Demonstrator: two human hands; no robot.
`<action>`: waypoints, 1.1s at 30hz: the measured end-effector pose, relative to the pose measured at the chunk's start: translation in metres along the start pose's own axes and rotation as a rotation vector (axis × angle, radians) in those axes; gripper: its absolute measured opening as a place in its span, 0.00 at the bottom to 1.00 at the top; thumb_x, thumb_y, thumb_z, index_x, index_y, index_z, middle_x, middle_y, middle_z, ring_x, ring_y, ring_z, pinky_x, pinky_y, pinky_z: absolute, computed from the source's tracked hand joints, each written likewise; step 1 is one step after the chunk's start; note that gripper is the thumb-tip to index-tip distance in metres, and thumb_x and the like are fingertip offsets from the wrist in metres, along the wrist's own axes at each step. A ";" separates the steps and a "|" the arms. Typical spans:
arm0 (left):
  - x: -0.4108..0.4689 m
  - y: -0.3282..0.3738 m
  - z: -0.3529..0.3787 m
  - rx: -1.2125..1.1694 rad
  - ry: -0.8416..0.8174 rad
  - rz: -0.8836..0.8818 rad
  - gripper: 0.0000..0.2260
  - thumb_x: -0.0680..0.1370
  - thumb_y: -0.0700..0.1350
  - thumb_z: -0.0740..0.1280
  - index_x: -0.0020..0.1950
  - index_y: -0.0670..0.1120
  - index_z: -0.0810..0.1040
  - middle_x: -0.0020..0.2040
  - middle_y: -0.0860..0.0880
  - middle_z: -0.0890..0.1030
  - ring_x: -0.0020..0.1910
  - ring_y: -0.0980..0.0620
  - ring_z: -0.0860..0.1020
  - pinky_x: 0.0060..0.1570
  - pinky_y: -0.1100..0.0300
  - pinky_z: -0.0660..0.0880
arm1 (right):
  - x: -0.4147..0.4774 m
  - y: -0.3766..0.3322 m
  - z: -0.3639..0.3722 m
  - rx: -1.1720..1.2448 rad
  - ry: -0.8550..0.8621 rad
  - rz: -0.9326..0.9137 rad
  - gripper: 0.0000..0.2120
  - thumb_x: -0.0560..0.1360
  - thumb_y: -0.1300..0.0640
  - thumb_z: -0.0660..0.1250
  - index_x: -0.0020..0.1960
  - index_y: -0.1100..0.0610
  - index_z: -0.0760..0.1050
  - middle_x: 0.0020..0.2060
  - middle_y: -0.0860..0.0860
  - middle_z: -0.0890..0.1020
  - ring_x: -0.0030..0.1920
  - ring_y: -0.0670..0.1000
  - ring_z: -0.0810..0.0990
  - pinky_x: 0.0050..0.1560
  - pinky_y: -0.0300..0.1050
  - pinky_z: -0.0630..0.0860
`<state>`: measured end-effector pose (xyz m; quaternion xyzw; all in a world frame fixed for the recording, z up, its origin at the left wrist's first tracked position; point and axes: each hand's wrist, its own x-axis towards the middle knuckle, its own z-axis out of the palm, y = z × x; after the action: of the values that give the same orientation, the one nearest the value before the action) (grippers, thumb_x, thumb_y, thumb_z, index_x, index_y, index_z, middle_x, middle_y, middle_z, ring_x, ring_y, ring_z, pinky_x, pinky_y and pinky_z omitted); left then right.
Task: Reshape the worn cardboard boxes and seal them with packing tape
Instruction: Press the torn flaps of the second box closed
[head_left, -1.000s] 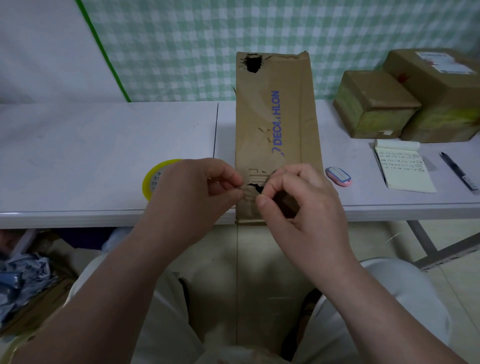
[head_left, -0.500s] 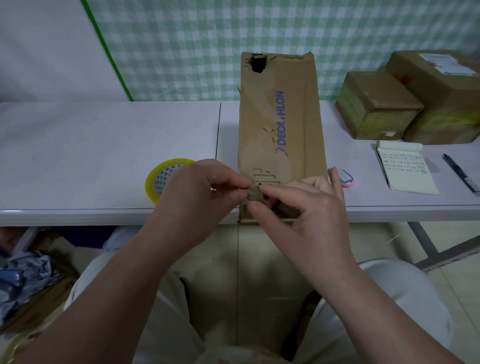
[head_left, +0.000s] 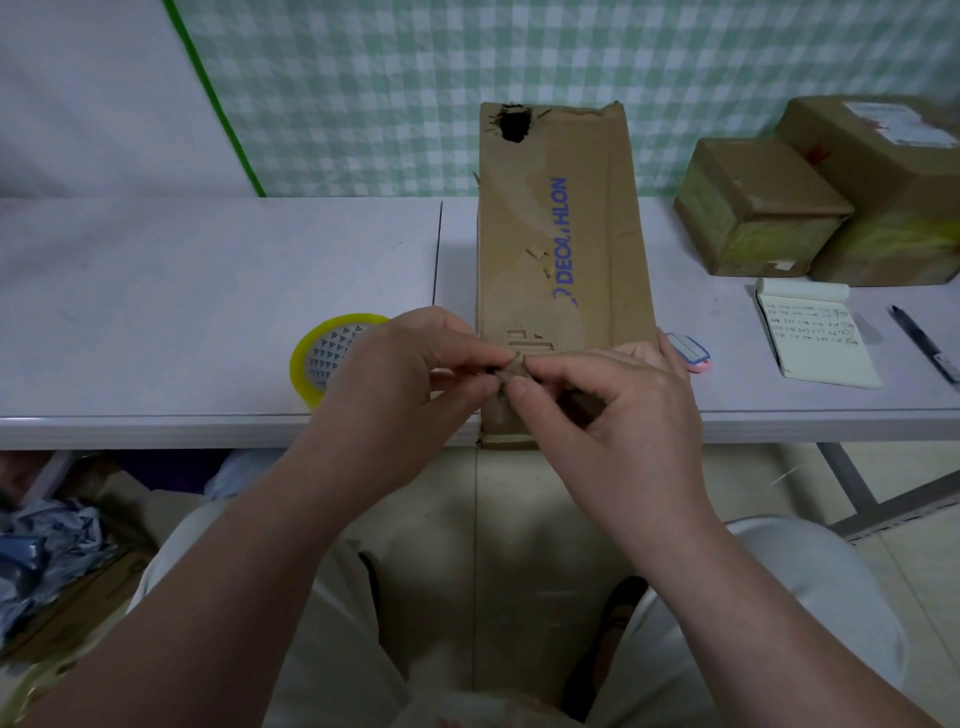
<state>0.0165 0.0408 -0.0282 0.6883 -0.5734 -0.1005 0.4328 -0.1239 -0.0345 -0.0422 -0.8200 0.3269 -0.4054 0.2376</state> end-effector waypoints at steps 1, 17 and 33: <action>0.001 0.000 -0.001 0.014 -0.025 -0.002 0.15 0.73 0.39 0.71 0.49 0.61 0.80 0.43 0.57 0.78 0.44 0.60 0.78 0.44 0.71 0.74 | 0.000 0.000 0.000 -0.006 -0.007 0.000 0.09 0.69 0.43 0.65 0.38 0.45 0.82 0.31 0.39 0.80 0.40 0.45 0.73 0.62 0.65 0.67; 0.006 0.010 -0.006 0.186 -0.119 -0.027 0.07 0.74 0.42 0.69 0.47 0.53 0.84 0.39 0.56 0.77 0.40 0.60 0.75 0.39 0.72 0.68 | -0.001 0.004 -0.001 -0.024 -0.038 -0.004 0.05 0.69 0.49 0.69 0.36 0.47 0.82 0.27 0.43 0.79 0.38 0.46 0.72 0.60 0.64 0.68; 0.008 0.021 0.000 0.314 0.077 -0.006 0.02 0.70 0.42 0.74 0.38 0.48 0.84 0.32 0.51 0.79 0.34 0.57 0.76 0.38 0.62 0.72 | 0.011 -0.001 -0.005 0.021 -0.094 0.092 0.04 0.69 0.51 0.74 0.36 0.47 0.82 0.20 0.41 0.73 0.36 0.51 0.75 0.48 0.49 0.73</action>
<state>0.0048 0.0349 -0.0106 0.7525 -0.5630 0.0156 0.3414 -0.1227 -0.0429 -0.0329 -0.8196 0.3484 -0.3584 0.2800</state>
